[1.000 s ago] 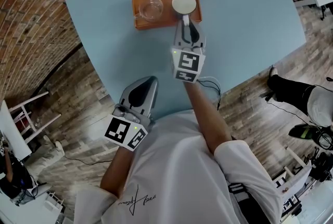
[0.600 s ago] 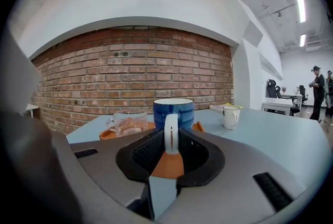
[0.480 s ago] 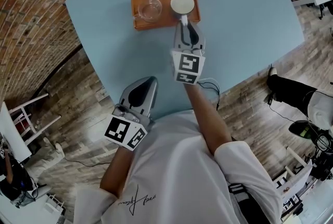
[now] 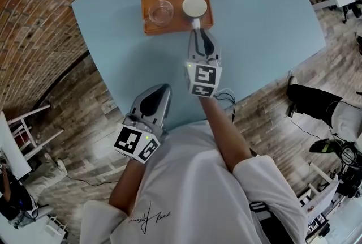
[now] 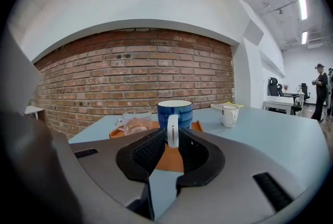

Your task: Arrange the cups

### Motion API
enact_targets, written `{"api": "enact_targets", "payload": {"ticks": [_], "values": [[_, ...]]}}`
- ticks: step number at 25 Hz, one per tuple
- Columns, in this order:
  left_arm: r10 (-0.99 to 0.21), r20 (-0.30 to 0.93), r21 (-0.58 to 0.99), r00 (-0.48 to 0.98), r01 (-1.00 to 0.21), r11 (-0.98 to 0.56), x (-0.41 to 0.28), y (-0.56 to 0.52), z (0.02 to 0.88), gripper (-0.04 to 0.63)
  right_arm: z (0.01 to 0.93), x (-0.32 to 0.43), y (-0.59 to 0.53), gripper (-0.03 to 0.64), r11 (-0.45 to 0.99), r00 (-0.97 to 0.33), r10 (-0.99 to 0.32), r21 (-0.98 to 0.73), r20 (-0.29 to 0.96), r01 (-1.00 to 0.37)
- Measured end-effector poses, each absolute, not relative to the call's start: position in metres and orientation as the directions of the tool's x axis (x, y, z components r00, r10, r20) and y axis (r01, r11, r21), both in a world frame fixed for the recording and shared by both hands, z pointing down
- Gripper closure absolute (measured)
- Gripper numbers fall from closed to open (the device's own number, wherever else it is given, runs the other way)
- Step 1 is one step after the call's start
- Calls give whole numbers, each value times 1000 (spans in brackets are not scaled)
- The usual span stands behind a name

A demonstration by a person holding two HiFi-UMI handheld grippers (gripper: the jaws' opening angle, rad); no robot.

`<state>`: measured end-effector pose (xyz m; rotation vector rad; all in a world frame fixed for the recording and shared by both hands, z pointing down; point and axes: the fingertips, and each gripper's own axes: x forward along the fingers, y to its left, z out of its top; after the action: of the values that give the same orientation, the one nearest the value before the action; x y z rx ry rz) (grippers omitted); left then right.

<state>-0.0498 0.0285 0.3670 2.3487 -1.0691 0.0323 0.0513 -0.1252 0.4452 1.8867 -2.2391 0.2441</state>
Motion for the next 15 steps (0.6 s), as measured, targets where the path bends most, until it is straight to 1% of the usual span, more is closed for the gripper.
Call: {"api": "enact_targets", "payload": {"ticks": [8, 15], "values": [[-703, 212, 482, 679, -698, -530, -46, 32, 361, 589, 432, 55, -116, 556, 181, -180, -949, -20, 258, -983], [-727, 178, 487, 663, -701, -521, -52, 29, 355, 589, 419, 41, -99, 560, 270, -268, -925, -31, 268, -962]]}}
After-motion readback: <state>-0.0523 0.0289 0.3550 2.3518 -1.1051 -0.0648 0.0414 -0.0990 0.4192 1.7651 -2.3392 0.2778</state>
